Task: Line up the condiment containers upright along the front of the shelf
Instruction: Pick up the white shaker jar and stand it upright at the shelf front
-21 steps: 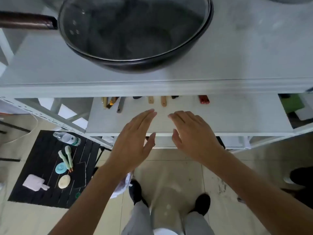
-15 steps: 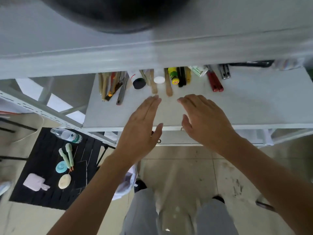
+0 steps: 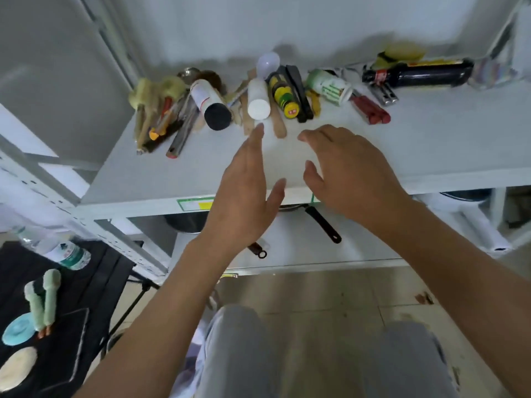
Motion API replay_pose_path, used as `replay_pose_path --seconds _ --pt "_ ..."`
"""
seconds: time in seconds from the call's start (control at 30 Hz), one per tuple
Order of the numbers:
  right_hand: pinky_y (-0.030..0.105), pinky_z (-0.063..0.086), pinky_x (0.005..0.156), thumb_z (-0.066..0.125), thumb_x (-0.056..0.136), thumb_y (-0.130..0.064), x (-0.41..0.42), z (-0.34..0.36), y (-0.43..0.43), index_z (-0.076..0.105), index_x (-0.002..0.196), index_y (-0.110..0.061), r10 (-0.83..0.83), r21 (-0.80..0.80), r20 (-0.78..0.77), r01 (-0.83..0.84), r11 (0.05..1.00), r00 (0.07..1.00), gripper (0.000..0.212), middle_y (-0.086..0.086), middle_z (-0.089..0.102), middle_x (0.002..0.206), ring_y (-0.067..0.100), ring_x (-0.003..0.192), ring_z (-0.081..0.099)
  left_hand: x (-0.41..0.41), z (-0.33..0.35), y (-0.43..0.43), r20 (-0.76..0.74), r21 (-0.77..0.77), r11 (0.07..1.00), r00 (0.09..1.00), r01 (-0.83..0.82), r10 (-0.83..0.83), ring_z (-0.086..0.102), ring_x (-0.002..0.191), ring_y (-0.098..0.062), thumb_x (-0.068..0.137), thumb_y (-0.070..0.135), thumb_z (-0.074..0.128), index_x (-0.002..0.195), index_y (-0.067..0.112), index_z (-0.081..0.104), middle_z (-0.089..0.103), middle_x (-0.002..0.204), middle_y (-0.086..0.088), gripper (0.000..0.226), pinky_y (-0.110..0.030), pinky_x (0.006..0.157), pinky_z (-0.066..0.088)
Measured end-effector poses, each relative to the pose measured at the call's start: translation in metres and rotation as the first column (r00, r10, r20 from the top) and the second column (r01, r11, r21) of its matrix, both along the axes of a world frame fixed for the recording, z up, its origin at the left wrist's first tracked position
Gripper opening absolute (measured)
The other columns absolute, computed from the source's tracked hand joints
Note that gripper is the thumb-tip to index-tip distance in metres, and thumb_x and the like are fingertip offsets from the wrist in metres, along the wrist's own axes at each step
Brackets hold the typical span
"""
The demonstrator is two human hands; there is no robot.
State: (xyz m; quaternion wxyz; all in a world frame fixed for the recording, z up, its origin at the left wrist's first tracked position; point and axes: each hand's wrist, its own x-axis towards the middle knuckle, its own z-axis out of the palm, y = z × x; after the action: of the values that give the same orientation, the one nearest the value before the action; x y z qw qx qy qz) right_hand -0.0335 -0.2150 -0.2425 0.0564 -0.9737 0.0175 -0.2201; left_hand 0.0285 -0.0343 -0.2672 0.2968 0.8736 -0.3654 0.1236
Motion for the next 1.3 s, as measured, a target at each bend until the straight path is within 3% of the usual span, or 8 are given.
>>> replay_pose_path --seconds 0.23,0.33,0.57,0.77,0.9,1.0,1.13,1.3 --pt "0.050 0.054 0.088 0.057 0.093 -0.018 -0.078 0.014 0.045 0.062 0.137 -0.008 -0.072 -0.063 0.179 0.085 0.994 0.981 0.045 0.016 0.068 0.125 0.038 0.112 0.064 -0.071 0.010 0.050 0.091 0.015 0.999 0.995 -0.050 0.049 0.024 0.152 -0.026 0.099 0.031 0.062 0.162 0.008 0.009 0.023 0.167 -0.012 0.085 -0.040 0.118 0.029" --pt "0.048 0.052 0.092 0.054 0.094 -0.020 -0.114 0.028 0.063 0.058 0.142 -0.012 -0.089 -0.070 0.169 0.101 0.992 0.982 0.049 0.012 0.064 0.134 0.036 0.122 0.059 -0.106 0.018 0.072 0.134 0.069 0.995 0.989 -0.071 0.061 0.022 0.152 -0.030 0.097 0.033 0.064 0.161 0.005 0.010 0.021 0.166 -0.015 0.088 -0.046 0.119 0.030" --pt "0.049 0.054 0.087 0.055 0.093 -0.019 -0.148 0.047 0.083 0.057 0.139 -0.011 -0.065 -0.139 0.159 0.088 0.986 0.985 0.048 0.015 0.058 0.131 0.039 0.117 0.058 -0.127 0.033 0.110 0.253 0.159 0.977 0.962 -0.145 0.101 0.002 0.159 -0.031 0.101 0.043 0.054 0.162 0.003 0.011 0.009 0.171 -0.015 0.085 -0.047 0.126 0.016" --pt "0.048 0.056 0.082 0.060 0.088 -0.017 -0.104 0.038 0.075 0.055 0.139 -0.009 -0.044 -0.132 0.149 0.064 0.989 0.988 0.052 0.016 0.054 0.132 0.038 0.111 0.059 -0.077 0.020 0.115 0.203 0.175 0.969 0.970 -0.172 0.135 0.002 0.159 -0.027 0.103 0.045 0.050 0.164 0.009 0.005 0.004 0.172 -0.012 0.084 -0.045 0.128 0.014" --pt "0.048 0.055 0.087 0.060 0.090 -0.019 -0.044 0.020 0.065 0.051 0.144 -0.012 -0.007 -0.126 0.092 0.019 0.992 0.996 0.055 0.013 0.050 0.141 0.035 0.117 0.058 -0.027 -0.003 0.095 0.195 0.188 0.964 0.969 -0.191 0.154 0.009 0.158 -0.028 0.103 0.044 0.051 0.163 0.011 0.009 0.005 0.172 -0.011 0.081 -0.043 0.124 0.018" --pt "0.046 0.054 0.088 0.060 0.088 -0.019 0.003 0.010 0.051 0.055 0.136 -0.014 0.005 -0.102 0.093 0.004 0.995 0.996 0.048 0.010 0.052 0.135 0.033 0.114 0.058 0.020 -0.019 0.076 0.187 0.173 0.964 0.968 -0.200 0.168 0.011 0.158 -0.026 0.102 0.044 0.052 0.163 0.012 0.012 0.006 0.173 -0.009 0.080 -0.042 0.125 0.020" --pt "0.045 0.052 0.087 0.060 0.087 -0.016 0.050 0.008 0.037 0.058 0.130 -0.013 0.002 -0.111 0.079 0.007 0.994 0.997 0.043 0.012 0.054 0.131 0.034 0.112 0.057 0.067 -0.025 0.054 0.177 0.174 0.962 0.967 -0.212 0.181 0.013 0.157 -0.028 0.101 0.040 0.056 0.162 0.008 0.015 0.009 0.172 -0.013 0.080 -0.044 0.125 0.024" --pt "0.048 0.053 0.089 0.059 0.090 -0.022 0.080 0.014 0.035 0.055 0.138 -0.015 -0.004 -0.162 0.040 0.010 0.987 0.999 0.049 0.011 0.053 0.134 0.033 0.115 0.057 0.103 -0.022 0.039 0.141 0.186 0.961 0.973 -0.205 0.181 0.013 0.158 -0.030 0.101 0.038 0.055 0.161 0.003 0.014 0.009 0.171 -0.017 0.081 -0.046 0.124 0.024"
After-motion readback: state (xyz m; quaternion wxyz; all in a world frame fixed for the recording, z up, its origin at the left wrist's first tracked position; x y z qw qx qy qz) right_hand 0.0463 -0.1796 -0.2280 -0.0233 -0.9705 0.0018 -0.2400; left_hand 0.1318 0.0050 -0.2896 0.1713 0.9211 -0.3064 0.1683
